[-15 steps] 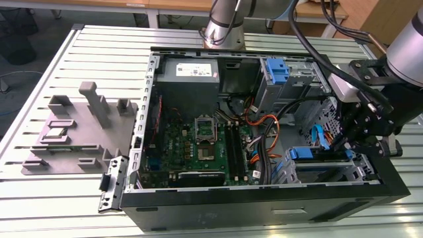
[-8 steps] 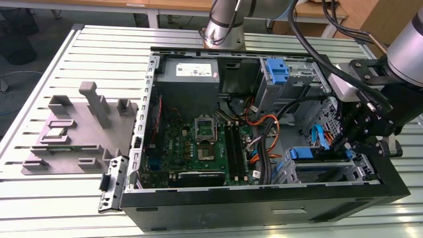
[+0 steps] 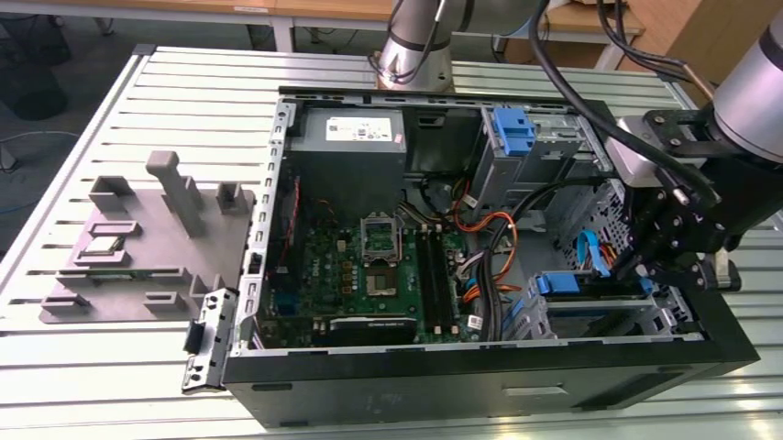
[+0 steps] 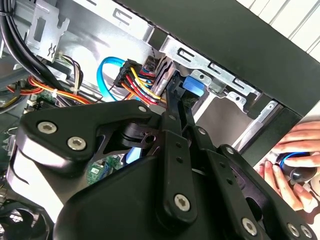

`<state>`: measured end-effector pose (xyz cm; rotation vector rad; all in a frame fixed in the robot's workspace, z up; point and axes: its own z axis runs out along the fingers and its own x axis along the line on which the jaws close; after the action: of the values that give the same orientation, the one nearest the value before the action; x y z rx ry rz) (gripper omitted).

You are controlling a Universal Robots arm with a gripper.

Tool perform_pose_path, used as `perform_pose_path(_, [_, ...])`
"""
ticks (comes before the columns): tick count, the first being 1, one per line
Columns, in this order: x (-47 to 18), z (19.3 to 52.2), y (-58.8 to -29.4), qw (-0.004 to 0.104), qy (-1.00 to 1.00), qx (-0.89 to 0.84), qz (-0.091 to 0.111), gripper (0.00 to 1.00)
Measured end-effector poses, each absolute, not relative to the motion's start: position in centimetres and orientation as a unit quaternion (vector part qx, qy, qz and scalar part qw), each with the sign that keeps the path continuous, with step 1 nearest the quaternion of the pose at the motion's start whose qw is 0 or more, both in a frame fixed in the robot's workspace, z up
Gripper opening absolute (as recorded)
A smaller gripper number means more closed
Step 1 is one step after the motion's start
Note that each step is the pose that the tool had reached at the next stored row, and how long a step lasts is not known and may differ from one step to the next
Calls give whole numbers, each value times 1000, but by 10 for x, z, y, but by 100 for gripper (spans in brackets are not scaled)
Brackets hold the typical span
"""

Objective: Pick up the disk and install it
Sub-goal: 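Insert the second disk wire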

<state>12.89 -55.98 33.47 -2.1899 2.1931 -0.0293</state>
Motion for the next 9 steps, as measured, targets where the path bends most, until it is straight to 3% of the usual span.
perform_pose_path(9, [129,333,-560,21,710,-704,-10,16])
